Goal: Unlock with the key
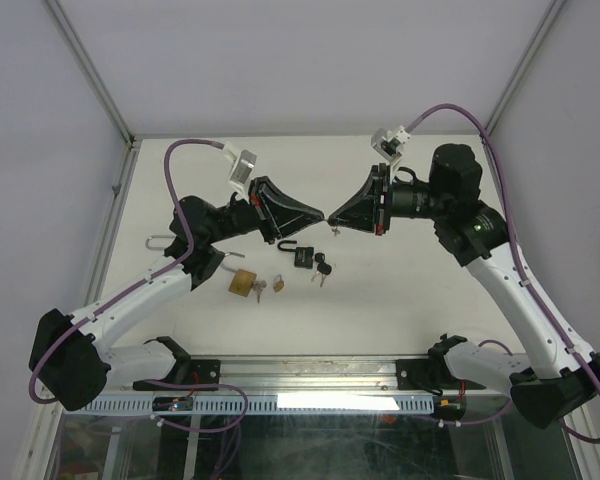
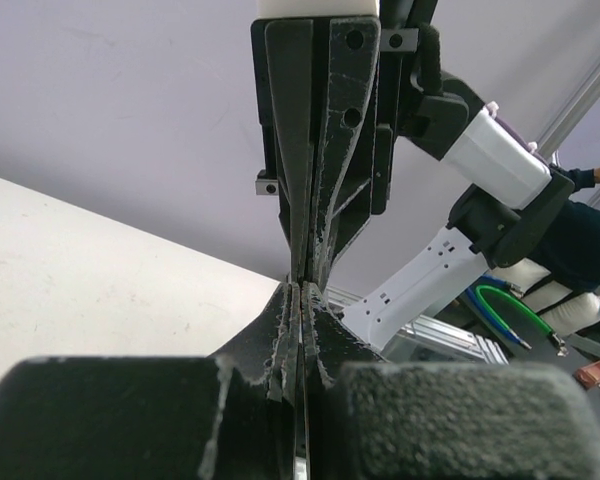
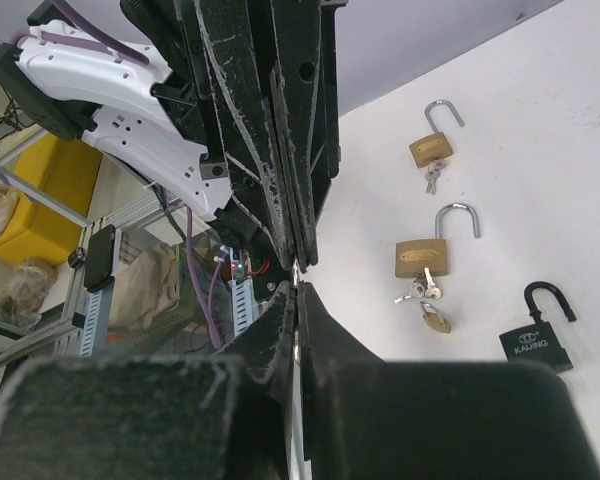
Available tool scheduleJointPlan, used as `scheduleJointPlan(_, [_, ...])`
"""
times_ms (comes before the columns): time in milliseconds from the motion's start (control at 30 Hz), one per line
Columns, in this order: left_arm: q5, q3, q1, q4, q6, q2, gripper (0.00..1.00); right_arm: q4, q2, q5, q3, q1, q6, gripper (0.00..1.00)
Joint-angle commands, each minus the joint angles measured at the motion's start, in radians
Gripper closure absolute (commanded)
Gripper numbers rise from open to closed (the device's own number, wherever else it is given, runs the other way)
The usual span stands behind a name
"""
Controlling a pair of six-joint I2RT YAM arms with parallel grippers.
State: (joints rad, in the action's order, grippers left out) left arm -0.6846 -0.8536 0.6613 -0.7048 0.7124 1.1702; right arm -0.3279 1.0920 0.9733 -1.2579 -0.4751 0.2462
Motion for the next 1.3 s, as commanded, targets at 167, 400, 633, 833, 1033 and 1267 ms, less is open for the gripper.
scheduleJointPlan(167, [-0.086, 0.029, 0.001, 0.071, -0.219, -0.050, 0.38, -0.300, 0.019, -0.064, -0.139, 0.004, -0.132, 1.00])
scheduleJointPlan(400, [-0.246, -0.042, 0.003, 0.255, -0.430, -0.004, 0.36, -0.533, 0.096, -0.077, -0.232, -0.001, -0.258, 1.00])
scheduleJointPlan(633, [-0.347, -0.138, 0.014, 0.390, -0.575, 0.054, 0.49, -0.731, 0.181, -0.127, -0.382, -0.063, -0.393, 1.00])
scheduleJointPlan(833, [-0.358, -0.163, 0.055, 0.383, -0.554, 0.081, 0.56, -0.781, 0.224, -0.162, -0.416, -0.091, -0.431, 1.00])
scheduleJointPlan(1033, [-0.350, -0.154, 0.055, 0.370, -0.528, 0.068, 0.83, -0.781, 0.225, -0.177, -0.421, -0.100, -0.441, 1.00])
scheduleJointPlan(1267, [-0.347, -0.154, 0.056, 0.374, -0.520, 0.061, 1.00, -0.784, 0.231, -0.171, -0.422, -0.103, -0.444, 1.00])
